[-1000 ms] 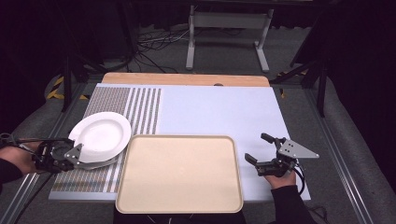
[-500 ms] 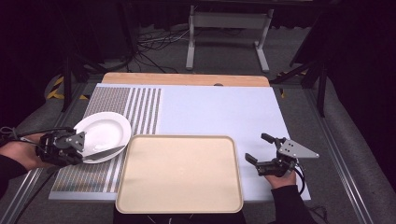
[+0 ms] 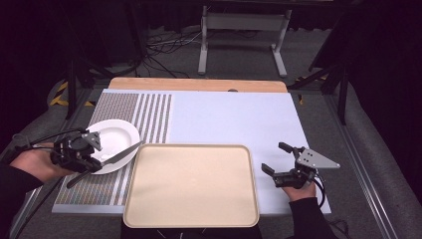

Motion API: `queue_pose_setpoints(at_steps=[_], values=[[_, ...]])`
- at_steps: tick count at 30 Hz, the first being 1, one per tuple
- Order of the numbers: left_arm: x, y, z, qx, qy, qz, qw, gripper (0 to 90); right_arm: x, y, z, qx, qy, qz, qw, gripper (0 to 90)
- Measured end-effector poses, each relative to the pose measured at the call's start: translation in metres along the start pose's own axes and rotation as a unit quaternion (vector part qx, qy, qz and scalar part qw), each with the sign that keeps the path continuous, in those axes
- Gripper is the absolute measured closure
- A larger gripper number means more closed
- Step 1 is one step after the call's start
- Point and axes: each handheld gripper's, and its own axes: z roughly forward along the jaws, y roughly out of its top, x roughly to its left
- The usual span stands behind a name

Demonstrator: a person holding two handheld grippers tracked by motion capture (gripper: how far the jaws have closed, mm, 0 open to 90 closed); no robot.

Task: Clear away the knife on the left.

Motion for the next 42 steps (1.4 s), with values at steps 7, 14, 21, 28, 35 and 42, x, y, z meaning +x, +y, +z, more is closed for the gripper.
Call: queue_pose_setpoints(at_steps=[7, 14, 21, 28, 35, 42], values=[[-0.004, 0.011, 0.002, -0.023, -0.019, -0.031, 0.9991, 80.2, -0.001, 0.0, 0.0, 0.001, 0.001, 0.001, 1.0, 1.8], [-0.009, 0.026, 0.005, -0.046, -0.046, -0.064, 0.9958, 80.2, -0.001, 0.0, -0.001, 0.0, -0.001, 0.002, 1.0, 1.8], [-0.016, 0.043, 0.011, -0.056, -0.057, -0.075, 0.994, 80.2, -0.002, 0.0, -0.001, -0.001, 0.001, 0.005, 1.0, 1.8], [-0.024, 0.058, 0.018, -0.067, -0.068, -0.077, 0.9925, 80.1, -0.002, 0.0, -0.002, -0.004, 0.0, 0.006, 1.0, 1.8], [-0.033, 0.074, 0.026, -0.065, -0.078, -0.064, 0.9927, 80.1, -0.003, 0.0, -0.003, -0.004, -0.001, 0.007, 1.0, 1.8], [-0.039, 0.087, 0.035, -0.085, -0.095, -0.076, 0.9889, 80.1, -0.004, 0.0, -0.003, -0.006, -0.001, 0.007, 1.0, 1.8]])
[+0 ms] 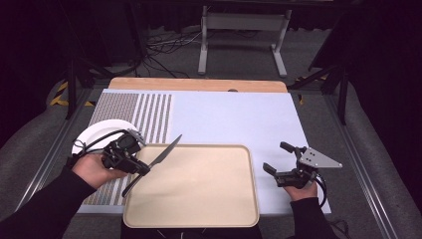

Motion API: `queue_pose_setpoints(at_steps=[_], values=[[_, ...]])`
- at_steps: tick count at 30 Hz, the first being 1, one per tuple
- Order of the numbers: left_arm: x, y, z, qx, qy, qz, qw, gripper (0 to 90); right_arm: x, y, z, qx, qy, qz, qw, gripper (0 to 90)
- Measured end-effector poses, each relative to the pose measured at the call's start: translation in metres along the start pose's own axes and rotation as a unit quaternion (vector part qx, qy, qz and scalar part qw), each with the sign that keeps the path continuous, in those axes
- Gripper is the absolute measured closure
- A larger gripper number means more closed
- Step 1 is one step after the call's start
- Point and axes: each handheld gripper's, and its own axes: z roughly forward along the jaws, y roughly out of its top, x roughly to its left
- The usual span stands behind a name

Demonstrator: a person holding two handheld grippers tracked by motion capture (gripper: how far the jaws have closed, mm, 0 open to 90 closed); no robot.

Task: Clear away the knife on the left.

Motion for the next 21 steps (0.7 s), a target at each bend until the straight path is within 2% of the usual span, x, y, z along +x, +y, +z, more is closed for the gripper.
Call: queue_pose_setpoints(at_steps=[6, 13, 21], values=[[-0.004, 0.007, 0.01, 0.001, -0.015, -0.004, 0.9999, 80.1, -0.001, 0.0, -0.001, -0.002, -0.002, 0.002, 1.0, 1.8], [-0.005, 0.008, 0.023, 0.015, -0.029, -0.031, 0.999, 80.0, -0.002, 0.001, -0.003, -0.011, 0.0, 0.004, 0.9999, 1.8], [-0.007, 0.005, 0.035, 0.026, -0.04, -0.05, 0.9976, 80.0, -0.002, 0.001, -0.004, -0.011, 0.0, 0.006, 0.9999, 1.8]])
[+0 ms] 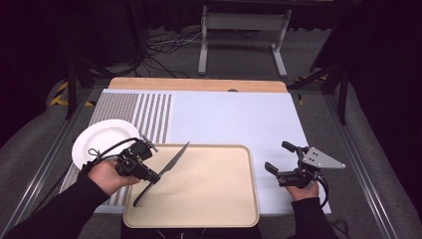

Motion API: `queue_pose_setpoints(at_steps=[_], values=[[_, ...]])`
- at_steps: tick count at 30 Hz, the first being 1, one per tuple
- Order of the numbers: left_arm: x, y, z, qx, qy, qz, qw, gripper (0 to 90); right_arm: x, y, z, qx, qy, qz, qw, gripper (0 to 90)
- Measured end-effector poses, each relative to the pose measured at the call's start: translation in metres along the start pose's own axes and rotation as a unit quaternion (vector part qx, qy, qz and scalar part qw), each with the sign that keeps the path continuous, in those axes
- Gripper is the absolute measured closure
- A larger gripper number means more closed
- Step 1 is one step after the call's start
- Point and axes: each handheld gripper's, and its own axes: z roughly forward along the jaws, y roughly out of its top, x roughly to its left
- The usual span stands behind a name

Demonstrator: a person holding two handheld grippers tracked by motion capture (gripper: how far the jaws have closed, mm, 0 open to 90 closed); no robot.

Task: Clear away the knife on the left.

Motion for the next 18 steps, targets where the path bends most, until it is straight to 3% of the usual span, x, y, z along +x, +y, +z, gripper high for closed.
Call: queue_pose_setpoints(at_steps=[8, 18], values=[[0.006, -0.004, 0.012, 0.022, -0.007, -0.013, 0.9997, 80.0, 0.0, 0.0, 0.0, 0.002, 0.001, 0.0, 1.0, 1.8], [0.011, -0.007, 0.025, 0.03, -0.016, -0.026, 0.9991, 80.0, 0.0, 0.0, 0.0, 0.002, 0.0, 0.0, 1.0, 1.8]])
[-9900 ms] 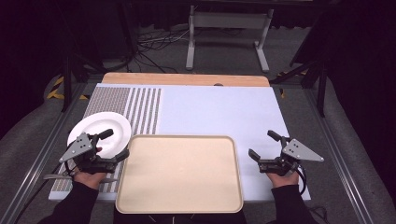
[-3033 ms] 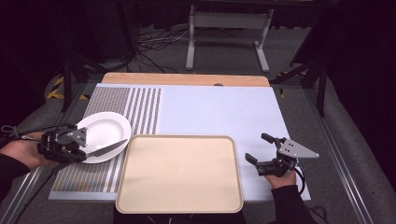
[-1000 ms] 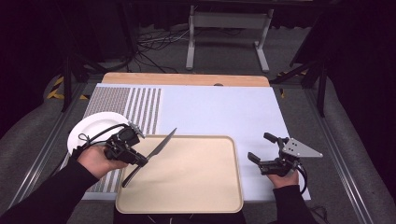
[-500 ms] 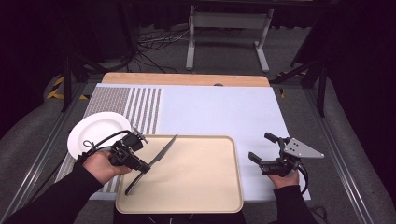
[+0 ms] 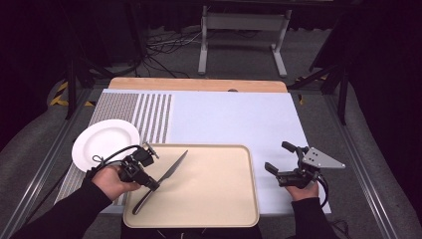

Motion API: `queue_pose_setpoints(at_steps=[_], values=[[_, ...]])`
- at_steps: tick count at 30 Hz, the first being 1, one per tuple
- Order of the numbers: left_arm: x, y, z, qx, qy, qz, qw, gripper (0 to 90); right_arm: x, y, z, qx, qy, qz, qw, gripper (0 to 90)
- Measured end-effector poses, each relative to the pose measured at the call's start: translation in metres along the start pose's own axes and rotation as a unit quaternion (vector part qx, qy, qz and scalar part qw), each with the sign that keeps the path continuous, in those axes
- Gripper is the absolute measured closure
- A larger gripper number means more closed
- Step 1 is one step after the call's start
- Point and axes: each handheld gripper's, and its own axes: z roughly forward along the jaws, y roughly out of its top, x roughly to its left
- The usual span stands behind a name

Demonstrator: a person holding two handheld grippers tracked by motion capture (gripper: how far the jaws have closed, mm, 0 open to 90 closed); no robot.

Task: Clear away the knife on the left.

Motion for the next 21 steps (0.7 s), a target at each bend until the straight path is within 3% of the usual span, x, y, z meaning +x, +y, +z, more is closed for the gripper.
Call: queue_pose_setpoints(at_steps=[3, 19, 21], values=[[0.003, -0.001, 0.002, 0.002, -0.007, -0.004, 1.0, 80.0, 0.0, 0.0, 0.0, 0.0, -0.001, 0.0, 1.0, 1.8], [0.007, 0.001, 0.012, 0.016, -0.003, -0.017, 0.9997, 79.7, 0.0, 0.001, -0.004, -0.007, -0.011, 0.0, 0.9999, 2.5], [0.008, 0.002, 0.014, 0.022, -0.003, -0.003, 0.9998, 79.4, 0.0, 0.001, -0.004, -0.007, -0.011, 0.0, 0.9999, 2.6]])
